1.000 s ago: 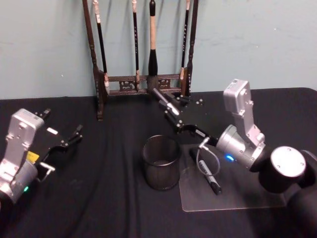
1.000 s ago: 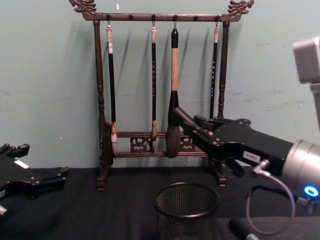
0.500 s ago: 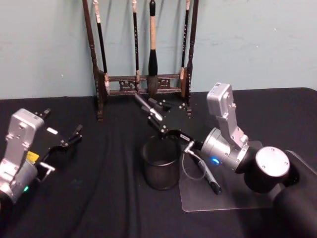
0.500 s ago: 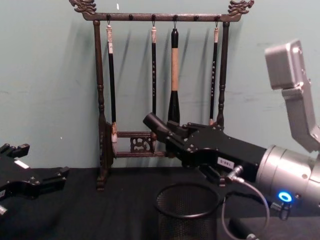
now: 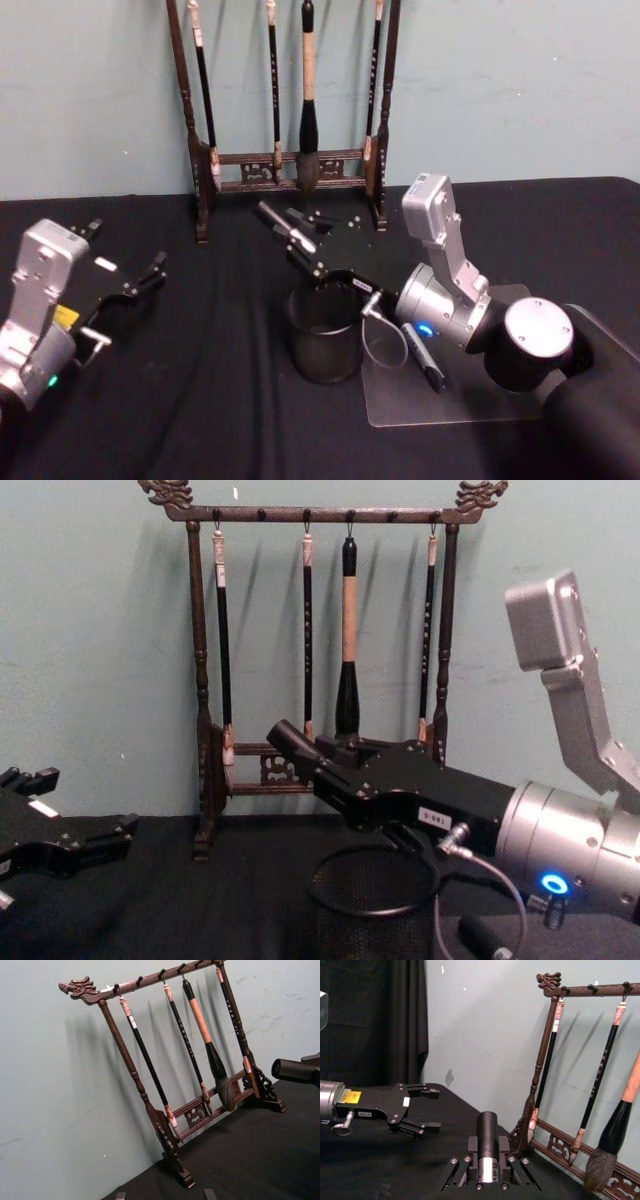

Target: Pick up the water-based marker from the table and place it into the pen holder.

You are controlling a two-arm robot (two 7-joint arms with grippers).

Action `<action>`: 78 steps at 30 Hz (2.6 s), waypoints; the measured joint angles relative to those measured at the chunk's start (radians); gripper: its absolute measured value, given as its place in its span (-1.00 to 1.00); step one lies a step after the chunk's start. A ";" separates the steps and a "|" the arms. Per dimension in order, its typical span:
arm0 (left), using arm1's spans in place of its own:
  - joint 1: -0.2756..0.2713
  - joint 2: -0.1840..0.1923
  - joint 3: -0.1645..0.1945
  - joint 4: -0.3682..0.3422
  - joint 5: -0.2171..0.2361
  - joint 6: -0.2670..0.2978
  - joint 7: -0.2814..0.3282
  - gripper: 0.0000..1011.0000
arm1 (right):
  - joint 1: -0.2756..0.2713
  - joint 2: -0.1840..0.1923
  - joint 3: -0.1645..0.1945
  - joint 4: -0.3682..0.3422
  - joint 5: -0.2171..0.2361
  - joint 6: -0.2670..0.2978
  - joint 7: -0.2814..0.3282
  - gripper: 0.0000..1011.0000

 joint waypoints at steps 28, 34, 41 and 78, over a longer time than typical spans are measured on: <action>0.000 0.000 0.000 0.000 0.000 0.000 0.000 1.00 | 0.000 0.001 0.000 -0.002 -0.001 0.002 0.000 0.70; 0.000 0.000 0.000 0.000 0.000 0.000 0.000 1.00 | 0.000 0.001 0.000 -0.002 -0.001 0.002 0.000 0.98; 0.000 0.000 0.000 0.000 0.000 0.000 0.000 1.00 | 0.000 0.001 0.000 -0.002 -0.001 0.002 0.000 0.98; 0.000 0.000 0.000 0.000 0.000 0.000 0.000 1.00 | -0.278 0.137 0.204 -0.391 -0.042 0.254 -0.291 0.98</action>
